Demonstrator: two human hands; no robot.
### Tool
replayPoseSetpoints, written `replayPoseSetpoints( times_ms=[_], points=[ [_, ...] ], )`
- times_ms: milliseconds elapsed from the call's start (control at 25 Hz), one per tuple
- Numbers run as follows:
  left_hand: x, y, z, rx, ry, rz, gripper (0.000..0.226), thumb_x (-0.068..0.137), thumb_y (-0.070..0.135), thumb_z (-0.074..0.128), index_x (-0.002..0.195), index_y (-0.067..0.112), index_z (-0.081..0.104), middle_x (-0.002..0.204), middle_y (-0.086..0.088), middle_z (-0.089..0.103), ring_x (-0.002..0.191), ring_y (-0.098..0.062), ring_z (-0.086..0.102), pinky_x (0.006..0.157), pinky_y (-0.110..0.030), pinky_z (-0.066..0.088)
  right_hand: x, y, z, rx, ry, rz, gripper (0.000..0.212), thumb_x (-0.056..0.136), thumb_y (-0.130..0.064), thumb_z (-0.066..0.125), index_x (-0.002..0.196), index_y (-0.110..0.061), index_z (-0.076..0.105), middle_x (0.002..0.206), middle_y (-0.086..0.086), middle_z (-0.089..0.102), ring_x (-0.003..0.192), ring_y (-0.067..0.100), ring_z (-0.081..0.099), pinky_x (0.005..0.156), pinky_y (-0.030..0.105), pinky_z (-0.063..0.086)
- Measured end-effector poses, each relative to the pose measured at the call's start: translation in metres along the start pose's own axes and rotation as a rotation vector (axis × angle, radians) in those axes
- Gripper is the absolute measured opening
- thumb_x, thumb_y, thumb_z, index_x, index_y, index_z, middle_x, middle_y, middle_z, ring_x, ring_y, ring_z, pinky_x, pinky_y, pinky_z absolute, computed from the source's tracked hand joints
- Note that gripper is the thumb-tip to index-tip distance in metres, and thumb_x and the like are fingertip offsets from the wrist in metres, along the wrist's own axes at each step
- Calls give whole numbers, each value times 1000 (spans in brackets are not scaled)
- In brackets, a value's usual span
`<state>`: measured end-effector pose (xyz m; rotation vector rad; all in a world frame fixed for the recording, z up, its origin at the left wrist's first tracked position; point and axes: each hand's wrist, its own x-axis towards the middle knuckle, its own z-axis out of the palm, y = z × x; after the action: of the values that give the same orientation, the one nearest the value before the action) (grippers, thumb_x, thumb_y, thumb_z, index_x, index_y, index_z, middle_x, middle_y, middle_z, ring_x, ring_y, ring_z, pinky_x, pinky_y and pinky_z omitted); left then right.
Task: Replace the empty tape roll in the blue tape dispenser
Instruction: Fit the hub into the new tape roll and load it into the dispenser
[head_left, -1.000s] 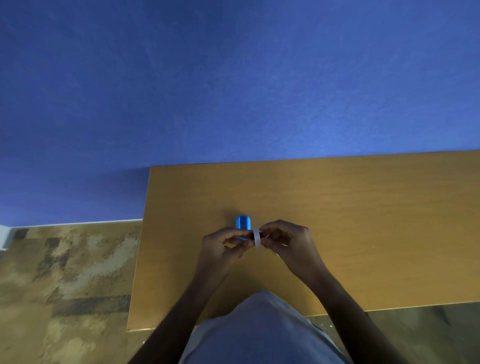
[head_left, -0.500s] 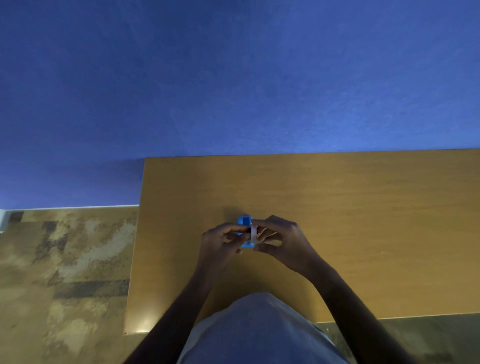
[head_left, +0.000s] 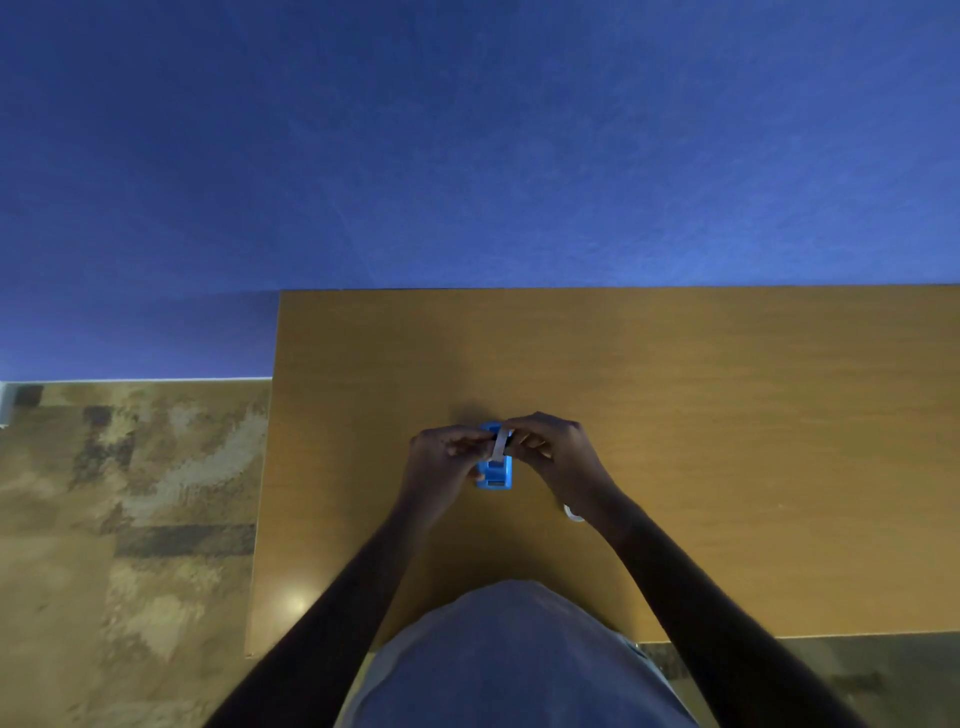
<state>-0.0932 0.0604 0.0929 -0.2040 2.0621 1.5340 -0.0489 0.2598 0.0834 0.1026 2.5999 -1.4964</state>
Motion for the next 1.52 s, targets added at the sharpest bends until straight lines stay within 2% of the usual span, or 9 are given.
replayPoseSetpoints(
  times_ms=[120, 280, 520, 640, 920, 1080, 1160, 1320, 1520],
  points=[
    [9, -9, -1, 40, -13, -27, 11, 90, 4, 82, 100, 6, 85, 75, -1, 81, 56, -7, 76, 54, -15, 55, 7, 7, 7, 9, -38, 23, 36, 83, 10, 87, 109, -14, 82, 96, -7, 76, 84, 15, 78, 77, 18, 62],
    [11, -19, 0, 80, -16, -26, 12, 88, 1, 82, 99, 2, 84, 83, -11, 82, 63, -6, 78, 57, -13, 57, 9, 19, 17, -155, -142, -17, 33, 86, 3, 88, 110, -17, 78, 102, 3, 77, 89, 19, 78, 80, 37, 67],
    [15, -17, 1, 225, -4, 96, 10, 85, -2, 82, 92, 5, 83, 74, 5, 76, 62, -5, 77, 53, -11, 54, 10, 18, 29, -403, -115, -91, 22, 92, -2, 78, 110, -13, 74, 100, 8, 73, 89, 30, 74, 71, 45, 60],
    [19, -17, 4, 319, 8, 144, 13, 82, 6, 83, 92, 15, 83, 79, -1, 80, 63, -12, 75, 45, -27, 58, 13, 25, 29, -425, -98, -68, 28, 91, -3, 80, 114, -17, 73, 105, 5, 72, 92, 27, 74, 73, 45, 64],
    [27, -26, 7, 399, 32, 223, 22, 78, 15, 86, 98, 22, 81, 91, 5, 84, 83, -7, 77, 78, -29, 61, 17, 28, 29, -408, -93, -37, 26, 91, 3, 82, 108, -15, 75, 102, 3, 72, 82, 22, 75, 66, 44, 66],
    [31, -30, 8, 456, 72, 265, 22, 76, 23, 86, 97, 22, 79, 95, 5, 81, 86, -16, 77, 78, -38, 61, 16, 26, 31, -433, -74, -10, 23, 92, -1, 82, 107, -17, 75, 102, 1, 68, 80, 22, 74, 64, 41, 64],
    [32, -33, 8, 457, 101, 285, 21, 76, 17, 90, 93, 18, 78, 92, 3, 78, 81, -14, 74, 75, -34, 59, 15, 26, 32, -437, -66, 20, 21, 92, -6, 83, 107, -18, 75, 104, 0, 68, 82, 23, 75, 65, 40, 64],
    [32, -34, 7, 422, 93, 242, 18, 81, 16, 88, 96, 17, 77, 92, 6, 77, 81, -6, 69, 72, -6, 44, 14, 29, 34, -464, -64, 63, 20, 95, -15, 82, 113, -18, 74, 108, -1, 67, 84, 24, 76, 67, 46, 66],
    [25, -41, 2, 380, 46, 206, 19, 86, 12, 82, 104, 16, 77, 98, 4, 79, 87, -8, 72, 78, -17, 52, 9, 31, 33, -443, -64, 69, 37, 96, -11, 80, 130, -21, 72, 112, 1, 68, 85, 26, 75, 69, 48, 66]
  ],
)
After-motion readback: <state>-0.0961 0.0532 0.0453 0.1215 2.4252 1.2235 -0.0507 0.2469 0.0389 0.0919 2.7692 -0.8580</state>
